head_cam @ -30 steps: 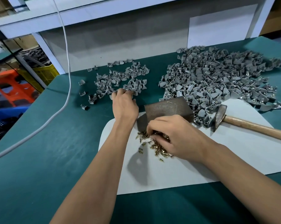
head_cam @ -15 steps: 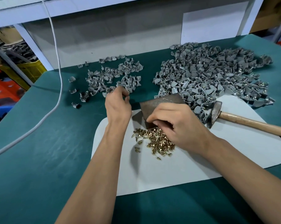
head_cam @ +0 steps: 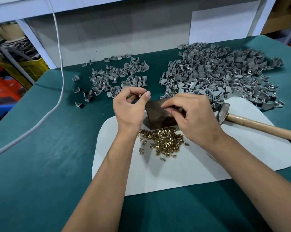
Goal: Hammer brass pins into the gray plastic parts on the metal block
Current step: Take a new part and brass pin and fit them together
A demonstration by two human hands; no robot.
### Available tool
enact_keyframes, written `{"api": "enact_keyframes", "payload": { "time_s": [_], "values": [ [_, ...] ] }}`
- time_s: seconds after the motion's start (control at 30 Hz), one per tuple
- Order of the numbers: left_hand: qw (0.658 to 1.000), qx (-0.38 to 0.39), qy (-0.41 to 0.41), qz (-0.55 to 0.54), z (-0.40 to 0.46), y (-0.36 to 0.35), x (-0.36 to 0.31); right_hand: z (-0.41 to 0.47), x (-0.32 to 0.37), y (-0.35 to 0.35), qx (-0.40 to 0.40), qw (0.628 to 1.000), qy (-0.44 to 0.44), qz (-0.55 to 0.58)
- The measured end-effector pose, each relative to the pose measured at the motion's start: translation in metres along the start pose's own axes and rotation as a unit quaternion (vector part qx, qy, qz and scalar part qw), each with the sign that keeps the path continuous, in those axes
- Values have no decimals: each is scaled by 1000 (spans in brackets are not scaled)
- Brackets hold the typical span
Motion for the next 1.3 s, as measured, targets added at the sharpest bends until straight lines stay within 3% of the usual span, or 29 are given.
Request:
{"api": "enact_keyframes", "payload": {
  "time_s": [0.13,0.27,0.47,0.8,1.3],
  "values": [
    [992,23,68,-99,-2,-1,6,2,-3,6,-26,999,-29,-15],
    [984,43,58,-163,-4,-2,-1,3,-6,9,-46,997,-63,-3],
    [984,114,4,-138,-7,-7,-12,5,-8,11,-44,996,-80,-5],
    [974,215,-10,-68,-11,-7,-20,7,-15,8,-70,995,-77,-7],
    [964,249,-43,-86,-14,-11,-24,7,-14,6,-68,993,-98,10]
  ]
}}
Point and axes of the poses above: each hand's wrist, its own z-axis towards the middle knuckle, its own y-axis out of the back of the hand, x = y × z, the point moved 1 cm from there along z, towards the middle knuckle, and after that the axes turned 8 degrees about z, right-handed, at the moved point
